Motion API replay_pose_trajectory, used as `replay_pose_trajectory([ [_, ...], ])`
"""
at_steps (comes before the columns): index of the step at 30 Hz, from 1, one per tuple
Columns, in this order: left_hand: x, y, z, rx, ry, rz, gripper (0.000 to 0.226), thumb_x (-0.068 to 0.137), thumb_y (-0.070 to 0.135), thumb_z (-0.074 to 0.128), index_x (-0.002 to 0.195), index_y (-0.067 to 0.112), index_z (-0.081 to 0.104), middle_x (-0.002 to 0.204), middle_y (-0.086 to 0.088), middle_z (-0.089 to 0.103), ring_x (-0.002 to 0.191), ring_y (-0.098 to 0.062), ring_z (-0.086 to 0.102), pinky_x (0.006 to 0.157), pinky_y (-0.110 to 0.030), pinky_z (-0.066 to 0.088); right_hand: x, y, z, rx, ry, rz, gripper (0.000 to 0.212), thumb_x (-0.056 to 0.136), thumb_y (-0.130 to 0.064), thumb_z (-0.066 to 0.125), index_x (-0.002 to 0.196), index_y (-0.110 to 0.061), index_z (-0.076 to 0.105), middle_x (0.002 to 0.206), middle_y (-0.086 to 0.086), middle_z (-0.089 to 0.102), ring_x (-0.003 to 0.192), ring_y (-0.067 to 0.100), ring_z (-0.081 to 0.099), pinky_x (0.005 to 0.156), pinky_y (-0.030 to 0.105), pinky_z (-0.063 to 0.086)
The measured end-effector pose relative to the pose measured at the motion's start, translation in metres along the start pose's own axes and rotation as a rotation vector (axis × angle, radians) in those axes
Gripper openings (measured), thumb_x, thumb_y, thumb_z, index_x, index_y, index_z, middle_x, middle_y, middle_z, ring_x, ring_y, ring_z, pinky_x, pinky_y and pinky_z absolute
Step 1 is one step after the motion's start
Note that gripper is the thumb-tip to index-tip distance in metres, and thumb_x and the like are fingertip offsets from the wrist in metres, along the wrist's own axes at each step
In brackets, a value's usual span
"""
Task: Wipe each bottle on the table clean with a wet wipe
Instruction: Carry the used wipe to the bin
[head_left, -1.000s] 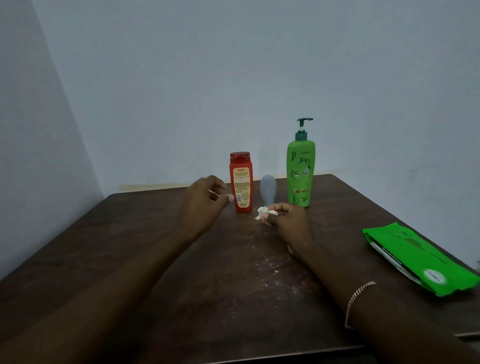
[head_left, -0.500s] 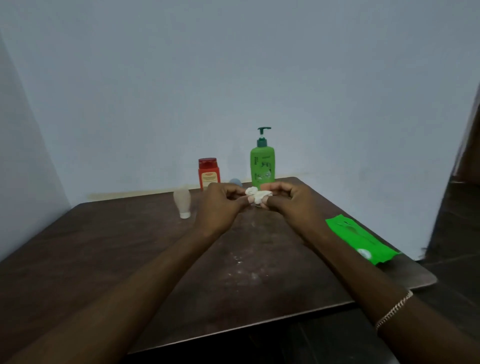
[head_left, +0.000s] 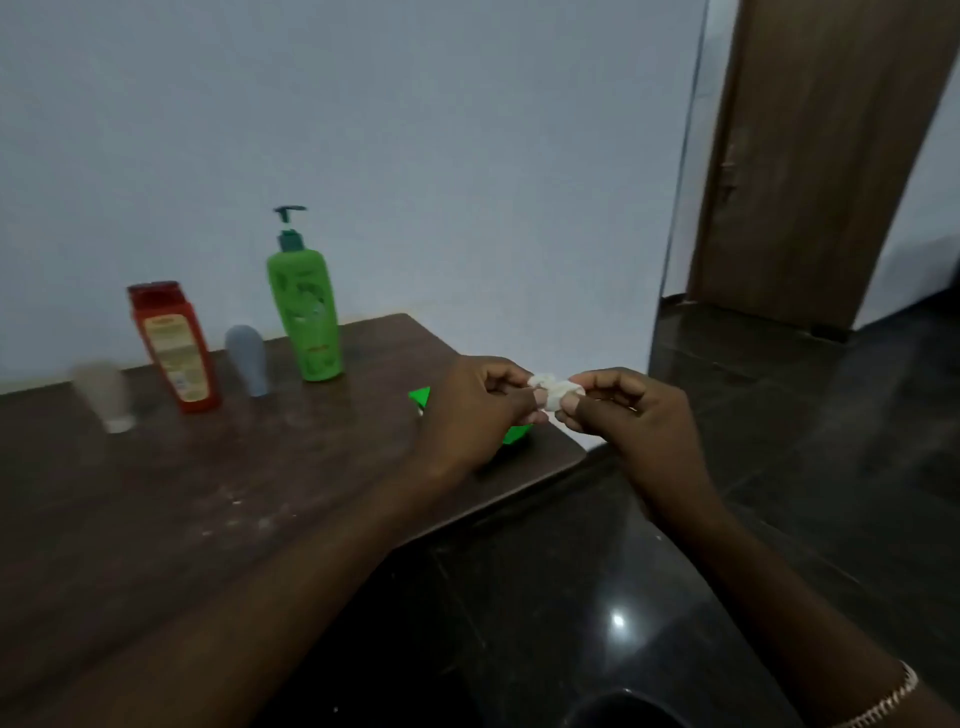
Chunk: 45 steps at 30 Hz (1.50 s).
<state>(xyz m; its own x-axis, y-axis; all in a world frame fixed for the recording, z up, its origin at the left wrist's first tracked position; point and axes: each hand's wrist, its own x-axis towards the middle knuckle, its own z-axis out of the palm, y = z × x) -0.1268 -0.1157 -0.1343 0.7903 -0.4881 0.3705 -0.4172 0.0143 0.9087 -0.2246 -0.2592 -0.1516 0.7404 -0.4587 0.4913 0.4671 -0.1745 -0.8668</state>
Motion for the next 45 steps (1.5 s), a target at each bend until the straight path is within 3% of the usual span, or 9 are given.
replay_pose_trajectory([
  [5, -0.009, -0.039, 0.072, 0.042, -0.094, -0.046, 0.005, 0.081, 0.001, 0.075, 0.085, 0.004, 0.077, 0.075, -0.014, 0.076, 0.072, -0.028, 0.076, 0.077, -0.049, 0.061, -0.033, 0.031, -0.068, -0.031, 0.067, 0.107, 0.014, 0.084, -0.002, 0.071, 0.097, -0.004, 0.074, 0.089, 0.011, 0.076, 0.082, 0.024, 0.073, 0.072, 0.029, 0.058],
  [10, -0.037, -0.093, 0.131, 0.159, -0.193, -0.059, 0.003, 0.080, 0.012, 0.080, 0.082, 0.013, 0.080, 0.067, 0.000, 0.075, 0.066, -0.017, 0.074, 0.067, -0.039, 0.062, -0.079, 0.079, -0.116, -0.064, 0.117, 0.289, 0.016, 0.086, -0.004, 0.069, 0.102, 0.000, 0.072, 0.090, 0.012, 0.076, 0.081, 0.021, 0.072, 0.069, 0.027, 0.058],
  [20, -0.112, -0.207, 0.209, 0.309, -0.294, -0.385, 0.007, 0.075, 0.014, 0.085, 0.078, 0.017, 0.078, 0.063, 0.005, 0.071, 0.054, -0.001, 0.065, 0.052, -0.016, 0.049, -0.180, 0.190, -0.171, -0.132, 0.258, 0.650, 0.016, 0.083, -0.004, 0.074, 0.096, 0.003, 0.068, 0.084, 0.016, 0.075, 0.071, 0.021, 0.072, 0.063, 0.029, 0.058],
  [22, -0.123, -0.227, 0.218, 0.333, -0.332, -0.475, 0.009, 0.075, 0.011, 0.085, 0.075, 0.017, 0.077, 0.063, 0.002, 0.071, 0.055, -0.003, 0.066, 0.055, -0.020, 0.056, -0.196, 0.209, -0.175, -0.157, 0.270, 0.715, 0.013, 0.083, -0.004, 0.074, 0.093, 0.002, 0.069, 0.082, 0.016, 0.075, 0.071, 0.021, 0.071, 0.064, 0.030, 0.058],
  [25, -0.137, -0.255, 0.228, 0.361, -0.382, -0.571, 0.010, 0.075, 0.006, 0.084, 0.073, 0.012, 0.076, 0.067, -0.007, 0.074, 0.061, -0.018, 0.073, 0.061, -0.041, 0.063, -0.217, 0.236, -0.180, -0.243, 0.250, 0.787, 0.007, 0.083, -0.008, 0.075, 0.087, -0.003, 0.073, 0.076, 0.015, 0.074, 0.068, 0.021, 0.070, 0.064, 0.034, 0.058],
  [30, -0.159, -0.300, 0.232, 0.489, -0.472, -0.652, 0.013, 0.076, 0.004, 0.078, 0.068, 0.013, 0.076, 0.064, -0.007, 0.074, 0.058, -0.019, 0.073, 0.060, -0.044, 0.062, -0.248, 0.276, -0.187, -0.463, 0.220, 0.897, 0.004, 0.080, -0.017, 0.075, 0.076, -0.019, 0.075, 0.065, 0.004, 0.073, 0.063, 0.022, 0.072, 0.063, 0.043, 0.061],
  [35, -0.182, -0.336, 0.227, 0.621, -0.528, -0.732, 0.010, 0.073, 0.003, 0.070, 0.068, 0.008, 0.077, 0.064, -0.011, 0.073, 0.063, -0.023, 0.073, 0.063, -0.039, 0.062, -0.264, 0.293, -0.189, -0.733, 0.172, 0.971, 0.012, 0.075, -0.021, 0.068, 0.066, -0.016, 0.073, 0.055, -0.003, 0.068, 0.056, 0.006, 0.067, 0.060, 0.031, 0.057],
  [41, -0.196, -0.386, 0.221, 0.671, -0.576, -0.806, 0.008, 0.071, 0.006, 0.070, 0.067, 0.010, 0.076, 0.066, -0.012, 0.074, 0.067, -0.024, 0.074, 0.066, -0.042, 0.063, -0.276, 0.309, -0.178, -0.852, 0.035, 1.013, 0.010, 0.080, -0.017, 0.067, 0.075, -0.015, 0.075, 0.074, 0.004, 0.074, 0.077, 0.018, 0.070, 0.071, 0.029, 0.052],
  [45, -0.200, -0.361, 0.213, 0.735, -0.648, -0.770, 0.028, 0.074, 0.018, 0.076, 0.102, 0.015, 0.076, 0.109, -0.012, 0.074, 0.107, -0.026, 0.068, 0.091, -0.034, 0.056, -0.277, 0.313, -0.164, -0.874, -0.045, 1.049, 0.026, 0.085, -0.009, 0.060, 0.106, -0.010, 0.075, 0.108, 0.011, 0.074, 0.109, 0.030, 0.063, 0.092, 0.034, 0.049],
])
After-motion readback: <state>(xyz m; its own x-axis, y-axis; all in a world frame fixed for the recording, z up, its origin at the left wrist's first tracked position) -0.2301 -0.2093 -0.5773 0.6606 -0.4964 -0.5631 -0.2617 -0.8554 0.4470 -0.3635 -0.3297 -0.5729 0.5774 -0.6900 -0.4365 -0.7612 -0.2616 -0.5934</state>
